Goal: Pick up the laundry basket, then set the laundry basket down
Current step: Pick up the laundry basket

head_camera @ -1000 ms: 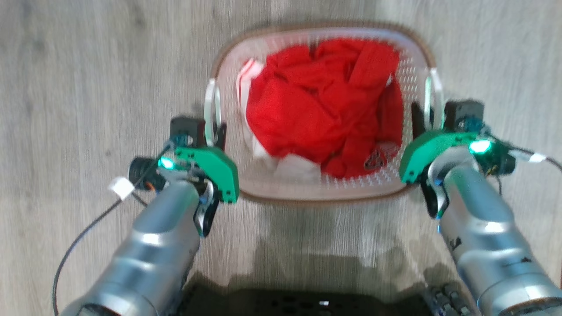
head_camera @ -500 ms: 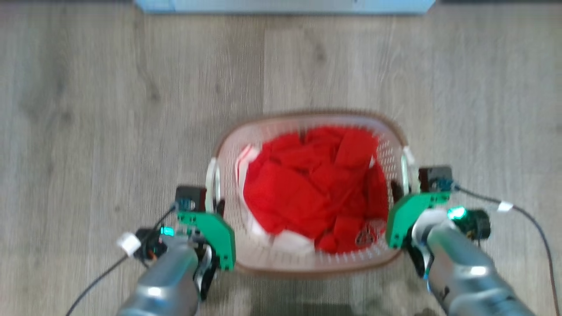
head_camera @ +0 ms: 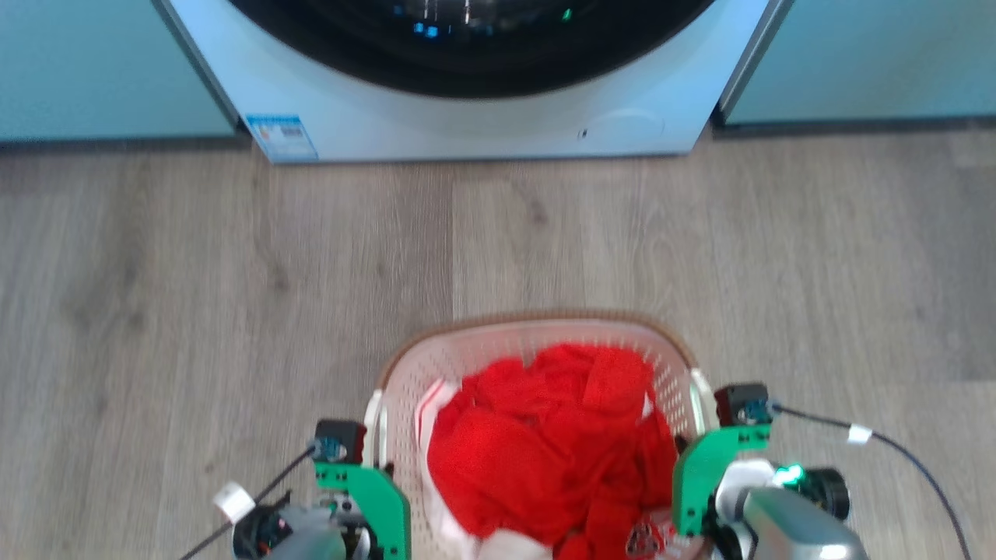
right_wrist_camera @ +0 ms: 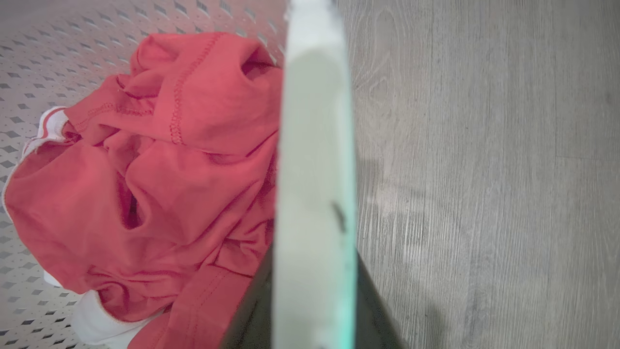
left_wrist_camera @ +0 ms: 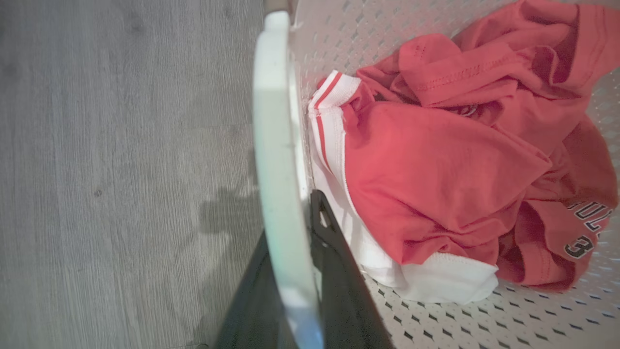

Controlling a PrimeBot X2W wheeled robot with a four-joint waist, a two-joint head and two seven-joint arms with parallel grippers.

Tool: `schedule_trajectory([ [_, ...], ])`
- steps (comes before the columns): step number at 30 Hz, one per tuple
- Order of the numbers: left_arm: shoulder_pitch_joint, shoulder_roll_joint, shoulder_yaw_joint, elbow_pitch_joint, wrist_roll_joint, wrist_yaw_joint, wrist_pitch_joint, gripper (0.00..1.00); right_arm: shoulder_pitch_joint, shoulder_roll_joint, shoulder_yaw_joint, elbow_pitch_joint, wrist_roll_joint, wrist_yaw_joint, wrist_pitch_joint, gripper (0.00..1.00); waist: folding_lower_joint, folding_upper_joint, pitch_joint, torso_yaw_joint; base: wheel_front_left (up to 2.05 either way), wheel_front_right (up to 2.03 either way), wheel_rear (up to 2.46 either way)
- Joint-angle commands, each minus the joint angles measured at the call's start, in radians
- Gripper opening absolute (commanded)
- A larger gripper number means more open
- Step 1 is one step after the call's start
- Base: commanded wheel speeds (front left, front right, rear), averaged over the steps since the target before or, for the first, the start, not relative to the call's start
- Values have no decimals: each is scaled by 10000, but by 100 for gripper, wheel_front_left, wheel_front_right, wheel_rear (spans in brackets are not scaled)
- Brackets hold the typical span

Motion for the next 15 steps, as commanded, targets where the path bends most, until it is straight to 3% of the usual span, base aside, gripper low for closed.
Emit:
schedule_trajectory([
  [1,-28,392,73,78,-69,47,-16,0,404,-72,428,-16,130,58,113,0,1,-1,-574,-78,0,0,0],
  [15,770,392,-604,242,-623,53,526,0,1264,-72,1660,196,1430,58,665,0,1,-1,-2124,14,0,0,0],
])
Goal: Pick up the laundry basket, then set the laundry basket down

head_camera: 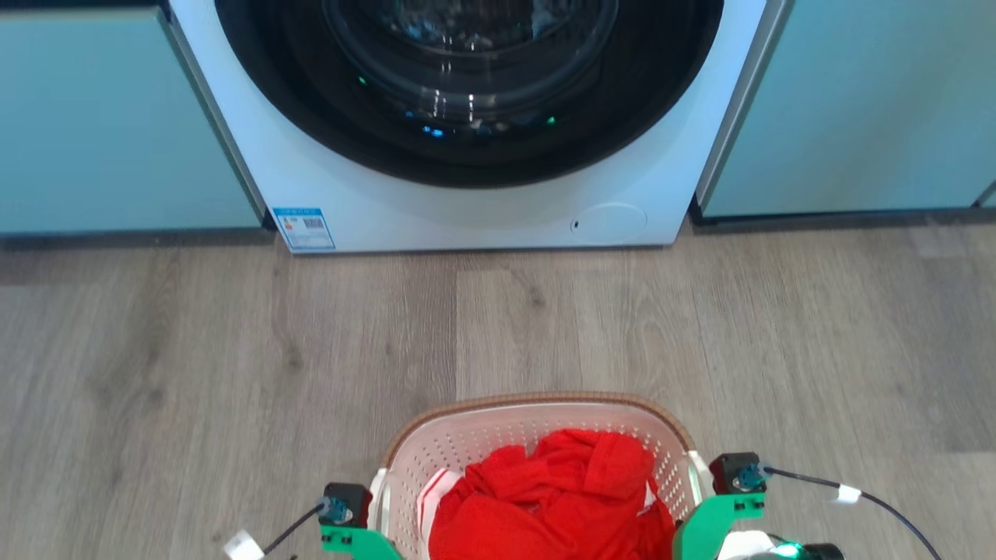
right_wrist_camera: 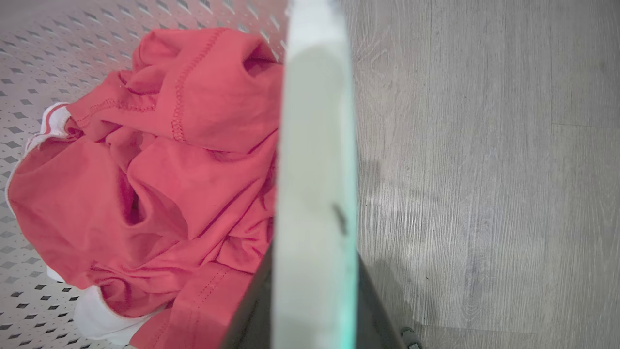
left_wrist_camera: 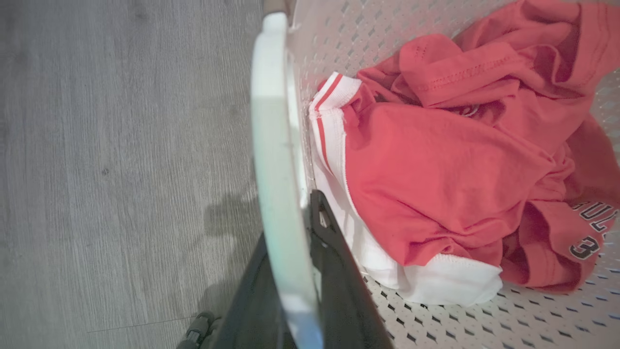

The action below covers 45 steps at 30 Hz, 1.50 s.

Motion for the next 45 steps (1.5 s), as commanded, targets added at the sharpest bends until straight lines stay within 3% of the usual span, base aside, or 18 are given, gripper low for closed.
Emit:
schedule_trajectory([
  [1,-270,371,132,32,-40,63,-76,0,194,-73,385,-14,60,60,71,0,1,-1,-233,46,0,0,0],
  [34,-213,371,-614,334,-647,67,-44,0,35,-73,1907,309,1416,60,-40,0,1,-1,-649,13,0,0,0],
  [45,-760,371,-687,446,-756,78,-205,0,-587,-73,2186,348,1616,60,-190,0,1,-1,38,-86,0,0,0],
])
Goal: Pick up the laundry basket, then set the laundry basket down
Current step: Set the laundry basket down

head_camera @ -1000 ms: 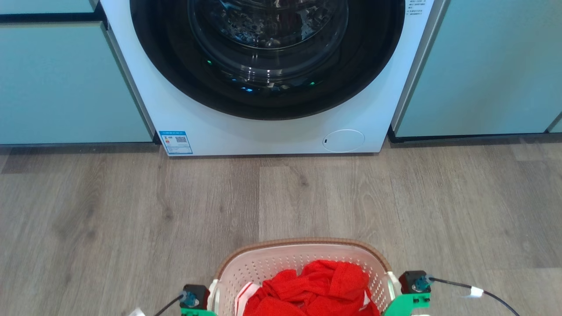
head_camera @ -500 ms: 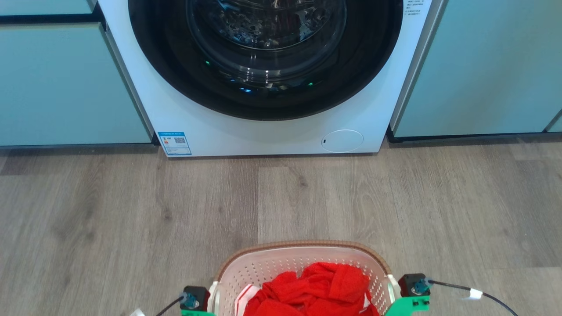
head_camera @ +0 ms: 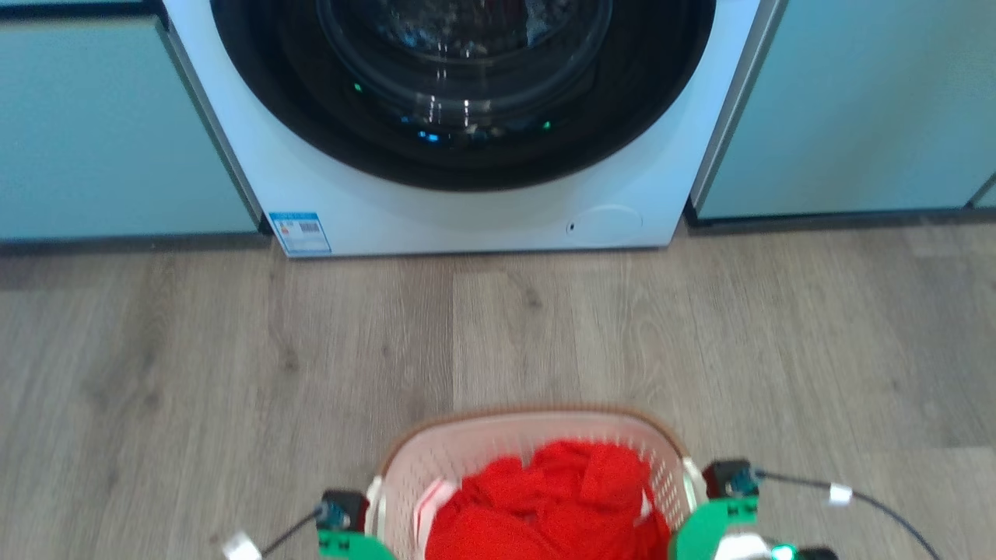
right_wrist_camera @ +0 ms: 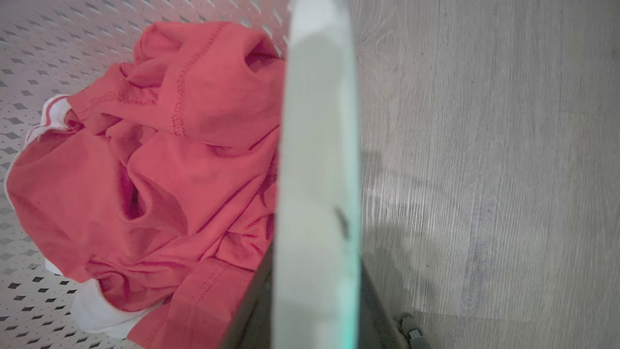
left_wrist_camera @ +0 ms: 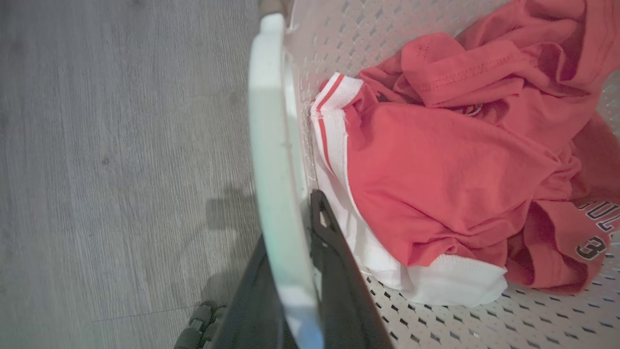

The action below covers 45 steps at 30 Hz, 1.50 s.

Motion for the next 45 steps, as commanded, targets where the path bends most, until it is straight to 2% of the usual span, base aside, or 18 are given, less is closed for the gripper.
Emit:
schedule_trajectory([
  [1,-917,354,157,97,5,86,-224,0,-528,-73,254,-44,-43,60,-160,0,1,0,346,-38,0,0,0],
  [14,-3021,383,133,231,261,257,-705,0,-2545,-73,200,255,-48,60,-723,0,1,0,2870,-85,0,0,0],
  [28,-5406,375,325,219,548,559,-1150,0,-4953,-73,-253,611,-613,60,-1259,0,1,0,6105,263,0,0,0],
  [45,-6542,482,874,-451,1366,984,-1183,0,-5666,-131,-2138,618,-2536,60,-1382,0,1,0,7950,446,0,0,0],
])
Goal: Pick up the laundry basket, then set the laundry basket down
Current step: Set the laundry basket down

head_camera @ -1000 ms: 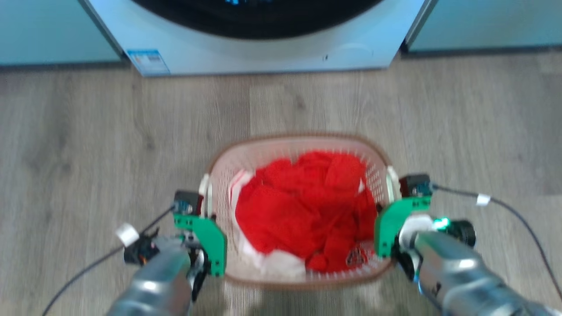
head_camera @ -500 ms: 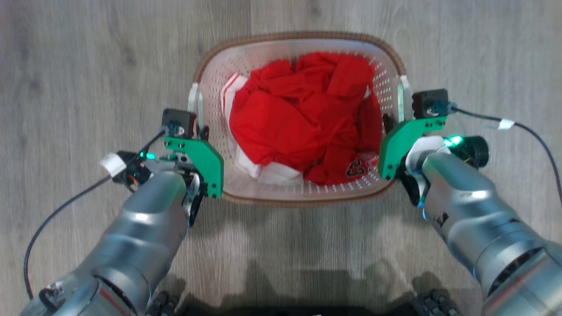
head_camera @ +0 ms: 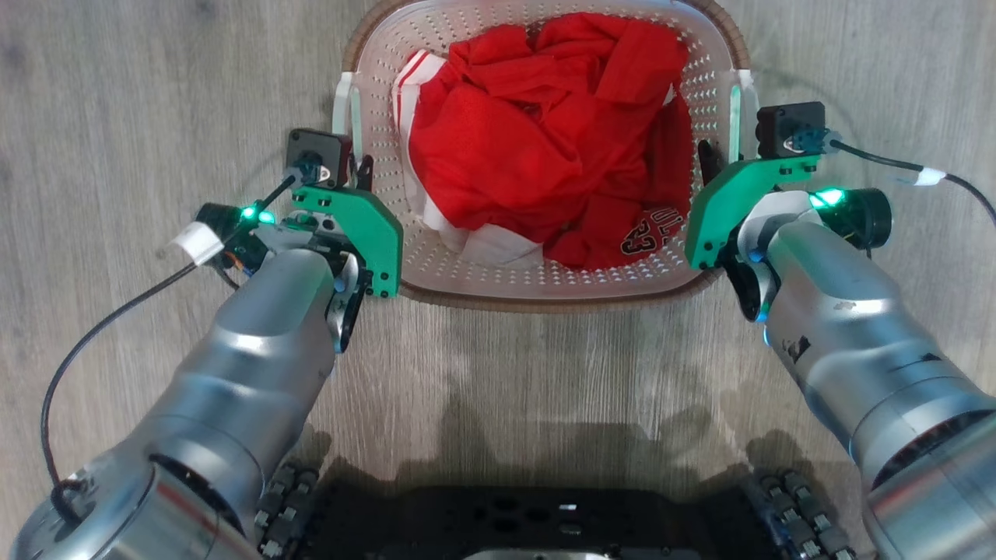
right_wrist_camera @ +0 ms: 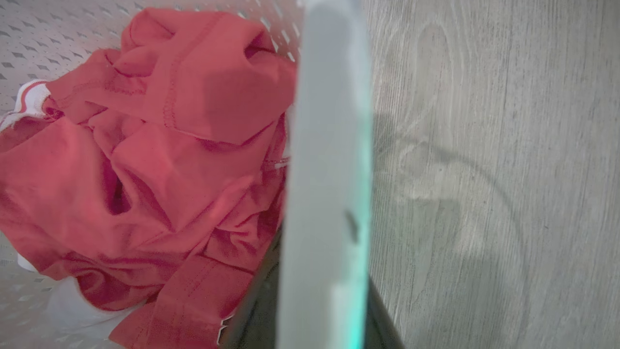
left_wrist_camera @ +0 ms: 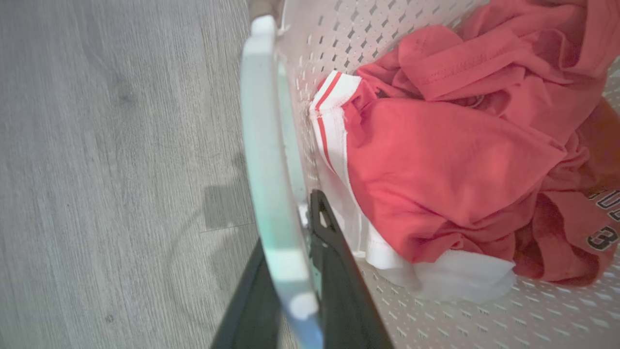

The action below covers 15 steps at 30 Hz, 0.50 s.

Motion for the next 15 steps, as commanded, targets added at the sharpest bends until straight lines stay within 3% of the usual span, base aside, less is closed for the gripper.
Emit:
schedule_trajectory([
  [1,-277,437,185,-72,223,173,-180,0,467,59,116,31,-419,60,-44,0,-2,0,157,23,0,0,0],
  [15,-312,369,556,-198,825,167,-181,0,426,103,-1251,32,-1872,60,29,0,-2,0,709,72,0,0,0],
])
